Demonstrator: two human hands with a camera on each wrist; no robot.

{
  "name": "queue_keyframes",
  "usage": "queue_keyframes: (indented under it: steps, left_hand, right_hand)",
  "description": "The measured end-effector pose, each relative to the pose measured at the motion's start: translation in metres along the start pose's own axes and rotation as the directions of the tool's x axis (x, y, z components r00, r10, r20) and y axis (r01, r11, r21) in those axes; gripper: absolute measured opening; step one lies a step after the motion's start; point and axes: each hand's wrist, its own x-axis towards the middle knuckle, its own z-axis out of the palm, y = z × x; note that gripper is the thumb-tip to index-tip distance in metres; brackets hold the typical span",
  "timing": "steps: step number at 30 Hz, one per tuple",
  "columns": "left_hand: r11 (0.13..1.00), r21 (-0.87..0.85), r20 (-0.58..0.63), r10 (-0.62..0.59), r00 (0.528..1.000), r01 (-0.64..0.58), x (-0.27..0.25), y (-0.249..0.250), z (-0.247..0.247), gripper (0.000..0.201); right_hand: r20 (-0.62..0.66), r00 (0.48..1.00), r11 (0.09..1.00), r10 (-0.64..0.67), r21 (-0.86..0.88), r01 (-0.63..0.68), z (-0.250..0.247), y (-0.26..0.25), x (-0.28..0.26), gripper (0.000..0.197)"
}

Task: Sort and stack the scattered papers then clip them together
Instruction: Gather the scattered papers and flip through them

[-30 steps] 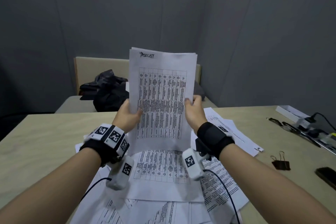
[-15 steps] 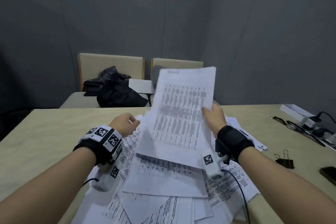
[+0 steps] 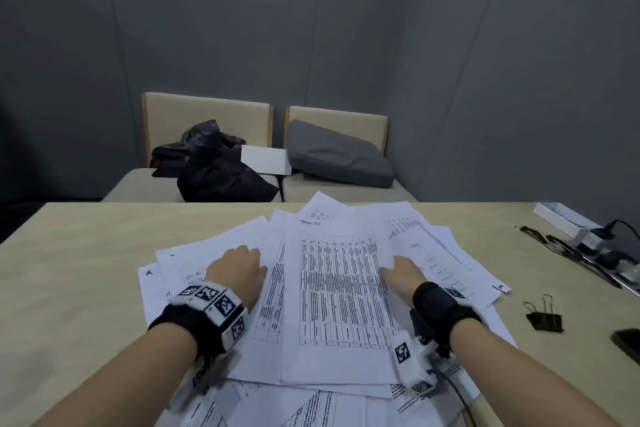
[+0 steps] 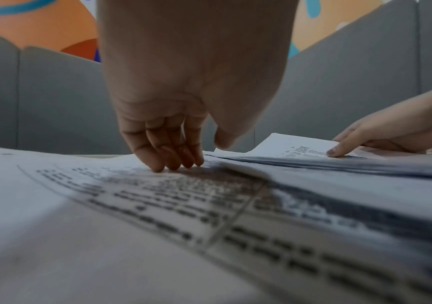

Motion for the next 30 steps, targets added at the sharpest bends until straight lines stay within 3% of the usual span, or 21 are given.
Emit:
queue_keyframes:
  steps: [3, 6, 9, 11, 13, 14, 17, 21, 24, 27, 30]
  left_hand:
    - [0.995, -0.093, 0.033, -0.034, 0.999, 0.037, 0.004, -0.004, 0.002, 0.039]
    - [0.988, -0.153, 0.043, 0.012, 0.999, -0.005, 0.003, 0.000, 0.004, 0.037]
    - [0.980, -0.197, 0.051, 0.004, 0.999, 0.007, -0.003, 0.006, 0.004, 0.035]
    - [0.968, -0.249, 0.067, 0.000, 0.998, 0.017, -0.002, 0.004, 0.003, 0.028]
    - [0.953, -0.303, 0.062, 0.008, 0.998, 0.011, 0.000, 0.001, 0.003, 0.021]
    - [0.943, -0.332, 0.050, 0.015, 0.999, 0.002, 0.000, 0.000, 0.004, 0.018]
    - [0.908, -0.417, -0.014, 0.041, 0.999, -0.043, -0.004, 0.003, 0.003, 0.008]
    - [0.873, -0.488, -0.096, -0.046, 0.994, -0.007, -0.002, -0.001, 0.002, 0.006]
    - [0.847, -0.531, -0.072, -0.081, 0.994, 0.030, 0.001, 0.000, 0.003, 0.005]
    - [0.852, -0.523, -0.030, -0.033, 0.999, 0.012, -0.001, 0.003, -0.003, 0.005]
    - [0.837, -0.547, -0.037, 0.000, 0.999, -0.020, -0.003, 0.005, -0.008, 0.019]
  right_hand:
    - [0.007, 1.000, 1.000, -0.024, 0.020, 0.024, 0.002, 0.001, 0.002, 0.035]
    - [0.046, 0.999, 0.995, 0.011, 0.097, -0.015, -0.001, 0.002, 0.002, 0.045]
    - [0.084, 0.995, 0.984, 0.045, 0.166, -0.058, -0.002, 0.008, 0.006, 0.089]
    - [0.095, 0.994, 0.976, 0.061, 0.203, -0.080, -0.001, 0.015, 0.014, 0.095]
    - [0.079, 0.992, 0.962, 0.096, 0.250, -0.113, -0.003, 0.014, 0.014, 0.061]
    - [0.075, 0.987, 0.958, 0.141, 0.240, -0.155, -0.003, 0.012, 0.012, 0.054]
    - [0.054, 0.984, 0.954, 0.168, 0.243, -0.176, -0.004, 0.014, 0.019, 0.048]
    - [0.035, 0.991, 0.957, 0.127, 0.259, -0.132, -0.004, 0.009, 0.016, 0.027]
    - [-0.104, 0.993, 0.984, 0.056, 0.176, -0.037, 0.005, 0.006, 0.014, 0.030]
    - [-0.039, 0.999, 0.983, 0.001, 0.186, 0.006, 0.011, -0.005, 0.010, 0.027]
    - [0.070, 0.997, 0.949, -0.034, 0.314, 0.011, 0.010, -0.018, 0.009, 0.028]
